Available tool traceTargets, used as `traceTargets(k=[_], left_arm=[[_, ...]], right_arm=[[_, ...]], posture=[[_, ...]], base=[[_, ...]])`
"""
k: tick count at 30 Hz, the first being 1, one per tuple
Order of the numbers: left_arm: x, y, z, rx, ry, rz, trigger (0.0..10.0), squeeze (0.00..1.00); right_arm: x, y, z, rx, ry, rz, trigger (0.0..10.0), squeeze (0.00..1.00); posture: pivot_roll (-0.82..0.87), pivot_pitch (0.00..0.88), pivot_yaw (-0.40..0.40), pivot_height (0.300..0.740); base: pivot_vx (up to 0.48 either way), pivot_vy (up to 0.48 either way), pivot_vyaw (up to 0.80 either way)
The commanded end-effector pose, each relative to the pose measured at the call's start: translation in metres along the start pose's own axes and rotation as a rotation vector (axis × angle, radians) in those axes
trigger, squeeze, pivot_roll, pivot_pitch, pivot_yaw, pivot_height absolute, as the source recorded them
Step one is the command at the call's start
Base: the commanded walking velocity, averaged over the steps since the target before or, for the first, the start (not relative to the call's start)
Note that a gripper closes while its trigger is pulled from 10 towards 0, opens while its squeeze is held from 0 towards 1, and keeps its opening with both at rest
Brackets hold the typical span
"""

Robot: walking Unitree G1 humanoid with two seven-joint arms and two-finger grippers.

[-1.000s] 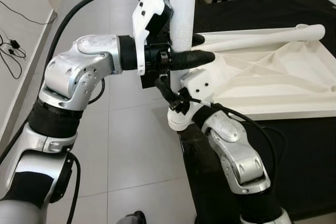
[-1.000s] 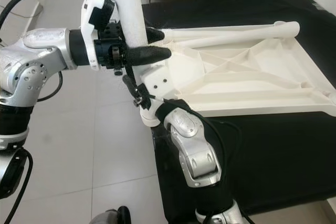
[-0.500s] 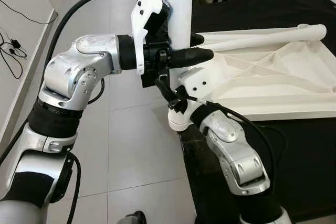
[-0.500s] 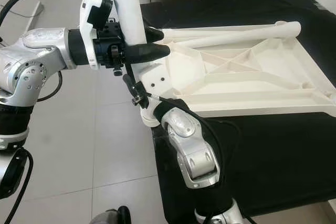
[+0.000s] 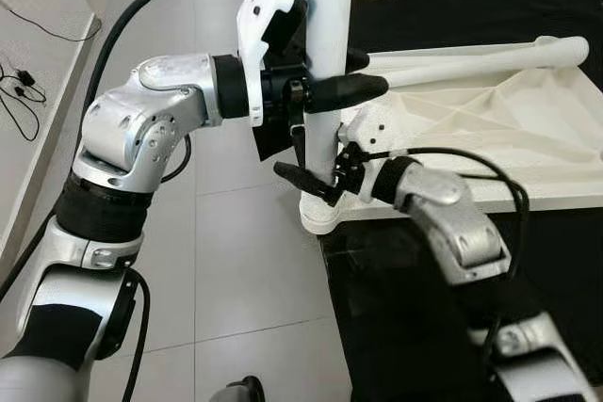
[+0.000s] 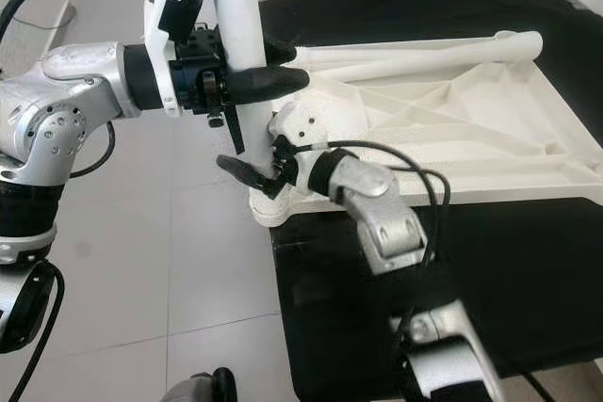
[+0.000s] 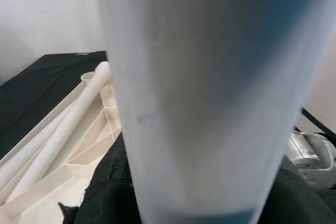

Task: Building children table

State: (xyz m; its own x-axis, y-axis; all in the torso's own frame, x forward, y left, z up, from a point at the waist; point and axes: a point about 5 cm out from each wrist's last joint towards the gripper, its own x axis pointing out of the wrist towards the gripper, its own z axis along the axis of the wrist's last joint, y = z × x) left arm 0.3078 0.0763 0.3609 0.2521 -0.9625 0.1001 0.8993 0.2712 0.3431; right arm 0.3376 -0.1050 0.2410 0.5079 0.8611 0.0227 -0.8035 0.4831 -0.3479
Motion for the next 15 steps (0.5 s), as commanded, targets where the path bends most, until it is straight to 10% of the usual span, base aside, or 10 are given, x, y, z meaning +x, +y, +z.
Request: traceTargets(k=[1, 5, 6, 7, 15], left_arm=[[0.000, -0.001, -0.004, 0.014, 0.041, -0.010, 0.0, 0.00], [0.000, -0.002, -0.005, 0.015, 0.047, -0.023, 0.0, 0.00], [0.000, -0.003, -0.006, 0.018, 0.050, -0.031, 0.0, 0.00], [0.001, -0.004, -0.006, 0.020, 0.052, -0.040, 0.0, 0.00], [0.004, -0.006, -0.006, 0.026, 0.052, -0.057, 0.0, 0.00]], right_arm=[[-0.004, -0.012, 0.011, -0.024, -0.040, 0.023, 10.0, 0.00], [0.002, -0.013, 0.015, -0.020, -0.048, 0.113, 10.0, 0.00], [0.005, -0.013, 0.016, -0.010, -0.051, 0.158, 8.7, 0.00], [0.008, -0.014, 0.017, 0.001, -0.059, 0.194, 0.0, 0.00], [0.015, -0.015, 0.015, 0.015, -0.082, 0.264, 0.0, 0.00]], posture=[[0.04, 0.212, 0.048, 0.740], [0.04, 0.215, 0.055, 0.740], [0.04, 0.217, 0.057, 0.740], [0.04, 0.218, 0.059, 0.740], [0.04, 0.222, 0.063, 0.740]], base=[[0.000, 0.000, 0.00], [0.000, 0.000, 0.00], [0.000, 0.000, 0.00], [0.000, 0.000, 0.00], [0.000, 0.000, 0.00]])
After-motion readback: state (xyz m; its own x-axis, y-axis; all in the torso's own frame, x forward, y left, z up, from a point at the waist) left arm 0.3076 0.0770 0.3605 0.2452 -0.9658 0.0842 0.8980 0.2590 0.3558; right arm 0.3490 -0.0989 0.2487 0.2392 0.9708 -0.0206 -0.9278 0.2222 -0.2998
